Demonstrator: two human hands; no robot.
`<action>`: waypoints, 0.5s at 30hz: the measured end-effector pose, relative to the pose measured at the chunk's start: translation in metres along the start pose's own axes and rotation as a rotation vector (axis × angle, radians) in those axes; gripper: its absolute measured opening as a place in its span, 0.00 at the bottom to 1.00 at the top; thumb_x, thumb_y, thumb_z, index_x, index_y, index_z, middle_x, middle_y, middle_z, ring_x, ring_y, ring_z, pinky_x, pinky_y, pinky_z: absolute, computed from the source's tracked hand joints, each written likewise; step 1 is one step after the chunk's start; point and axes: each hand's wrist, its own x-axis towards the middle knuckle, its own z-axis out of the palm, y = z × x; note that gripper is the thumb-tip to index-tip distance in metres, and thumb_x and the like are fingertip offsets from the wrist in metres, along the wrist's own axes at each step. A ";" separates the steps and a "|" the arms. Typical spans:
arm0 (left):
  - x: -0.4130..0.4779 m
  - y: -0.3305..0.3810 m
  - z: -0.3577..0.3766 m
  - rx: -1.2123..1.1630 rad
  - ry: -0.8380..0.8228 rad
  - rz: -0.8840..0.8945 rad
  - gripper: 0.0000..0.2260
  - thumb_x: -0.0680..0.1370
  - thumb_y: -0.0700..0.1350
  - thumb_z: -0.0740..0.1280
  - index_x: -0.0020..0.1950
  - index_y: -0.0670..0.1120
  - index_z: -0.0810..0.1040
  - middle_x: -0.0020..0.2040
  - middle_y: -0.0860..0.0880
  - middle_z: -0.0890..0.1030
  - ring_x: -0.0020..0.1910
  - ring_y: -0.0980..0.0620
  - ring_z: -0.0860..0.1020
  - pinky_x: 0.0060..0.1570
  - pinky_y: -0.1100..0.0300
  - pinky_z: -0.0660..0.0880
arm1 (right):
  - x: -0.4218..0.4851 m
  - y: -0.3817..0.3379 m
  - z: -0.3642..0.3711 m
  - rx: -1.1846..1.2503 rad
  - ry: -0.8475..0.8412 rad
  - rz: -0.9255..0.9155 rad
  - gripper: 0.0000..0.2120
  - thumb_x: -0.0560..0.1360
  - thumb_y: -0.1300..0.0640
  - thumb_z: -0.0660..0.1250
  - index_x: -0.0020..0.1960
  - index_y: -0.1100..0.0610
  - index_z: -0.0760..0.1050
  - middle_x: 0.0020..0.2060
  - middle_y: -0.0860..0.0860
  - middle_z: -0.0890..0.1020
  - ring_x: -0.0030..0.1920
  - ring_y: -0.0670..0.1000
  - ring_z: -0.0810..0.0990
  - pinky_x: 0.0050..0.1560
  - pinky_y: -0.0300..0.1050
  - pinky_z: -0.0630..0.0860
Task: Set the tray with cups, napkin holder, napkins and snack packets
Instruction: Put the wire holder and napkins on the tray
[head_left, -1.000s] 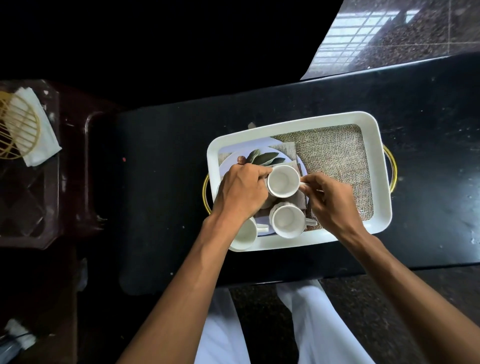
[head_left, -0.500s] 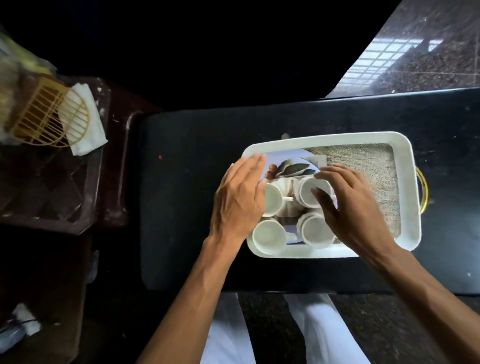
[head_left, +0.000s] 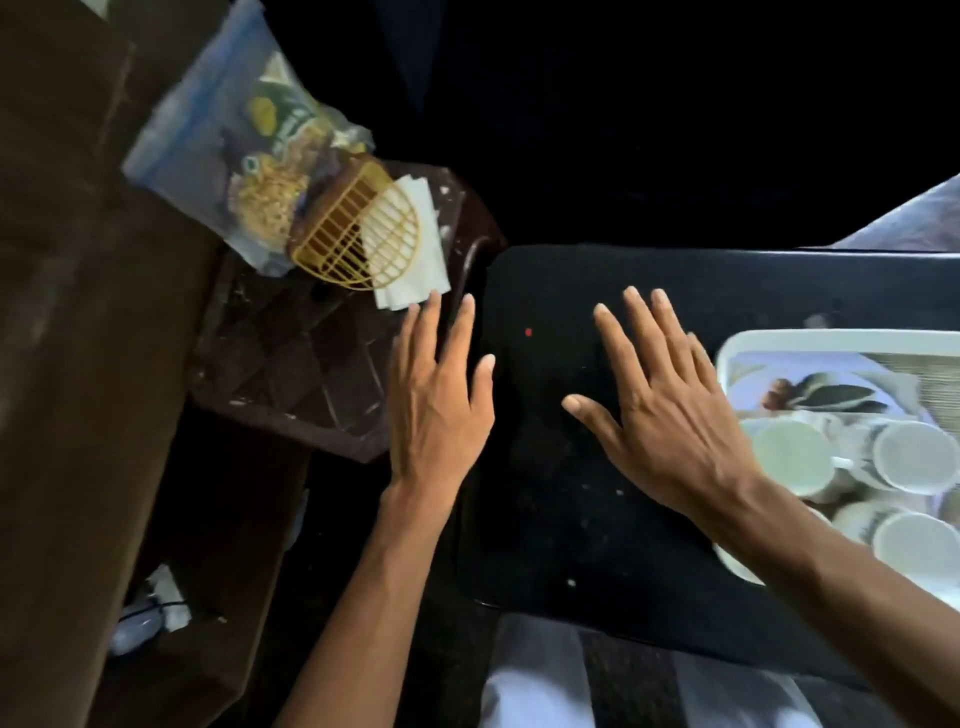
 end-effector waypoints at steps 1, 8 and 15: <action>0.008 -0.014 -0.007 0.009 0.018 -0.014 0.25 0.82 0.48 0.65 0.78 0.46 0.67 0.80 0.40 0.64 0.80 0.39 0.61 0.77 0.42 0.61 | 0.011 -0.014 0.005 -0.016 -0.005 -0.008 0.40 0.78 0.30 0.46 0.81 0.53 0.48 0.81 0.55 0.48 0.81 0.56 0.43 0.77 0.63 0.56; 0.080 -0.093 -0.046 0.124 0.064 0.002 0.31 0.80 0.54 0.66 0.81 0.48 0.61 0.82 0.38 0.58 0.81 0.37 0.56 0.79 0.42 0.57 | 0.081 -0.096 0.030 -0.091 0.009 -0.045 0.40 0.79 0.30 0.45 0.81 0.52 0.41 0.81 0.56 0.42 0.80 0.58 0.37 0.78 0.66 0.48; 0.149 -0.119 -0.053 0.193 -0.139 0.059 0.45 0.71 0.67 0.71 0.82 0.57 0.55 0.82 0.39 0.54 0.81 0.36 0.55 0.77 0.40 0.57 | 0.107 -0.136 0.045 -0.112 0.004 -0.024 0.39 0.79 0.31 0.45 0.81 0.51 0.39 0.81 0.56 0.41 0.80 0.58 0.37 0.78 0.65 0.48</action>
